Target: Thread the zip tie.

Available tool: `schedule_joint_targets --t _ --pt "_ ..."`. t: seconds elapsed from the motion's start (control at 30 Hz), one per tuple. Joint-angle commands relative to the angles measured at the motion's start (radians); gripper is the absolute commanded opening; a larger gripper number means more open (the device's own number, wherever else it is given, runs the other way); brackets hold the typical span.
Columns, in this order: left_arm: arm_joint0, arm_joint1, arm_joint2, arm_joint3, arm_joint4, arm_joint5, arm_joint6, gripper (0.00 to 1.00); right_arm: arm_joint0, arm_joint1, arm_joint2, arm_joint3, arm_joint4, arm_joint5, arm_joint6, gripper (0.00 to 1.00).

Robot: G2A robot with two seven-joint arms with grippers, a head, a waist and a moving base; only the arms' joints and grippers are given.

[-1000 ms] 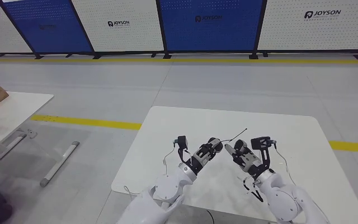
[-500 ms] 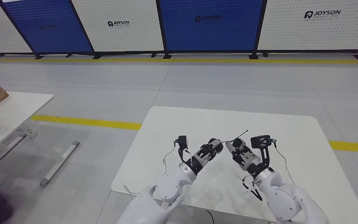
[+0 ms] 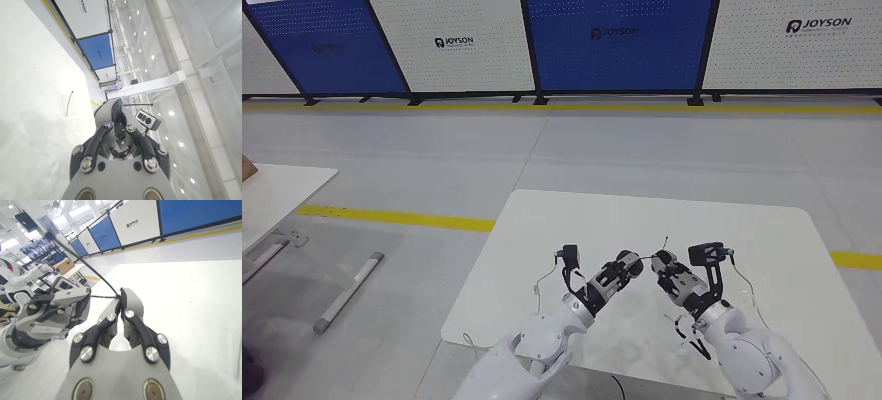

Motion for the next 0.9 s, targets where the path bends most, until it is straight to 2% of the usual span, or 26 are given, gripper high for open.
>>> schedule_joint_targets --t 0.0,0.4,0.87 --pt "0.002 0.000 0.000 -0.003 0.004 -0.002 0.002 0.00 -0.002 0.000 0.000 0.000 -0.004 0.000 0.002 0.00" --pt "0.013 -0.002 0.001 -0.015 0.019 -0.016 0.008 0.00 -0.009 0.000 -0.001 -0.004 -0.025 -0.007 0.021 0.00" --pt "0.017 -0.003 -0.004 -0.019 0.021 -0.030 0.000 0.00 0.008 -0.003 -0.021 0.026 -0.043 -0.021 0.052 0.00"
